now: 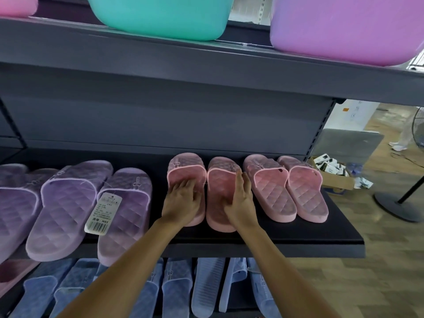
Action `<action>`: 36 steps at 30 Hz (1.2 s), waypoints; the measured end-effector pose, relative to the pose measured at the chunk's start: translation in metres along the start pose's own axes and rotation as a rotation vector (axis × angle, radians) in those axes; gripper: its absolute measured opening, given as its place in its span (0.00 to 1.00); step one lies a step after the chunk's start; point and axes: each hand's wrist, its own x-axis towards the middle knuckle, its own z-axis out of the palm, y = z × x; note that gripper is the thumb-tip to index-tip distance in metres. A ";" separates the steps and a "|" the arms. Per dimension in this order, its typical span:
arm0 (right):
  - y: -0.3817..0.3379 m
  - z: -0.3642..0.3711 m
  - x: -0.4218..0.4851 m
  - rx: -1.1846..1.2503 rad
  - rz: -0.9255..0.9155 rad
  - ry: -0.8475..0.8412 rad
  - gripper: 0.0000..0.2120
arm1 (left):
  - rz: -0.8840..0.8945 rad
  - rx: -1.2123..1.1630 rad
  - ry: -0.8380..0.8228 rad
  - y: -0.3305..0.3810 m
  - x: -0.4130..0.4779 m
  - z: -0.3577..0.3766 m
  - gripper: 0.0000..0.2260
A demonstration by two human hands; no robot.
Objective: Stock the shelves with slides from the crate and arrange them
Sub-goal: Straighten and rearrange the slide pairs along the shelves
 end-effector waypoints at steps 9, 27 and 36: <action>0.006 0.006 0.021 0.045 0.006 0.046 0.40 | 0.011 -0.014 0.056 0.003 0.016 0.007 0.25; 0.002 -0.016 0.007 -0.016 0.003 -0.061 0.39 | 0.041 -0.310 -0.054 -0.010 0.007 -0.015 0.17; -0.003 -0.034 -0.036 -0.187 -0.224 -0.062 0.30 | 0.185 -0.111 0.111 -0.024 -0.048 -0.056 0.28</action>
